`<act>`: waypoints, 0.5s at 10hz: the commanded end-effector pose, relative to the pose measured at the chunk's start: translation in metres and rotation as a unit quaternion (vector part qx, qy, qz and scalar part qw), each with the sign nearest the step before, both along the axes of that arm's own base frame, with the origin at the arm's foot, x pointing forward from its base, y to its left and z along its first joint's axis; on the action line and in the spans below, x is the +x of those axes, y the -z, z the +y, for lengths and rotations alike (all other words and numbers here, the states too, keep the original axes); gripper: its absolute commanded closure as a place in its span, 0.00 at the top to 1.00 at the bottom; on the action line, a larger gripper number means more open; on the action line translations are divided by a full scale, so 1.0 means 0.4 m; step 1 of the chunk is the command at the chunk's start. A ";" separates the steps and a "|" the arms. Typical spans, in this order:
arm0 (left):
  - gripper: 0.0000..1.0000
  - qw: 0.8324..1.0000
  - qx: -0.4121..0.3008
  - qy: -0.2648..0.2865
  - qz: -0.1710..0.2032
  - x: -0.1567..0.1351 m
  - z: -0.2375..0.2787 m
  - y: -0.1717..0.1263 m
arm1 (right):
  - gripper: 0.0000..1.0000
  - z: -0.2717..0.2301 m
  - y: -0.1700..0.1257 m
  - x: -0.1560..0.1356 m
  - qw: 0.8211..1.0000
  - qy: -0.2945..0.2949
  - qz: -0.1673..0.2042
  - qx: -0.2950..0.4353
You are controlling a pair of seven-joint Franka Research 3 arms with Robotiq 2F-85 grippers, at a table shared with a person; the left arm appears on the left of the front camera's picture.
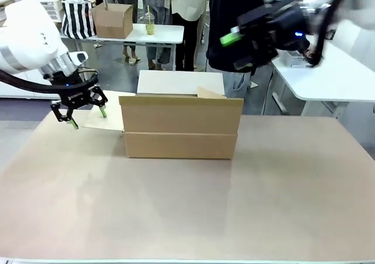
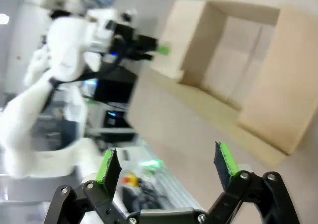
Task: Pack the gift set into the box.
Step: Place both hands on the side flaps of the Package Box and spread them outward.
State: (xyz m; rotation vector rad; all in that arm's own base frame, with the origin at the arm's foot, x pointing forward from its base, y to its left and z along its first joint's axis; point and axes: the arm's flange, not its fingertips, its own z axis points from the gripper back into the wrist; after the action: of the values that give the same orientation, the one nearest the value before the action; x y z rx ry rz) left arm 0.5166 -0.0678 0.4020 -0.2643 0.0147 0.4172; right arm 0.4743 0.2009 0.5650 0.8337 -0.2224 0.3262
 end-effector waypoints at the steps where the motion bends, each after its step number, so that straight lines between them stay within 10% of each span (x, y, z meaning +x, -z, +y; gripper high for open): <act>1: 1.00 1.000 0.010 -0.008 0.000 0.000 0.000 -0.007 | 1.00 0.078 -0.017 0.088 0.989 -0.010 0.025 -0.148; 4: 1.00 1.000 0.010 -0.008 0.000 0.000 0.000 -0.007 | 1.00 0.112 0.039 0.120 0.972 0.047 -0.049 -0.224; 5: 1.00 1.000 0.010 -0.008 0.000 0.000 0.000 -0.007 | 1.00 0.122 0.040 0.100 0.983 0.002 -0.006 -0.185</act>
State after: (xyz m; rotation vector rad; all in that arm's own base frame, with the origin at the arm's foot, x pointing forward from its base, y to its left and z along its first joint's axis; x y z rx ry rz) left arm 0.5167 -0.0680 0.4024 -0.2644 0.0140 0.4173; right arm 0.5207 0.2523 0.5469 0.3950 -0.2057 0.3525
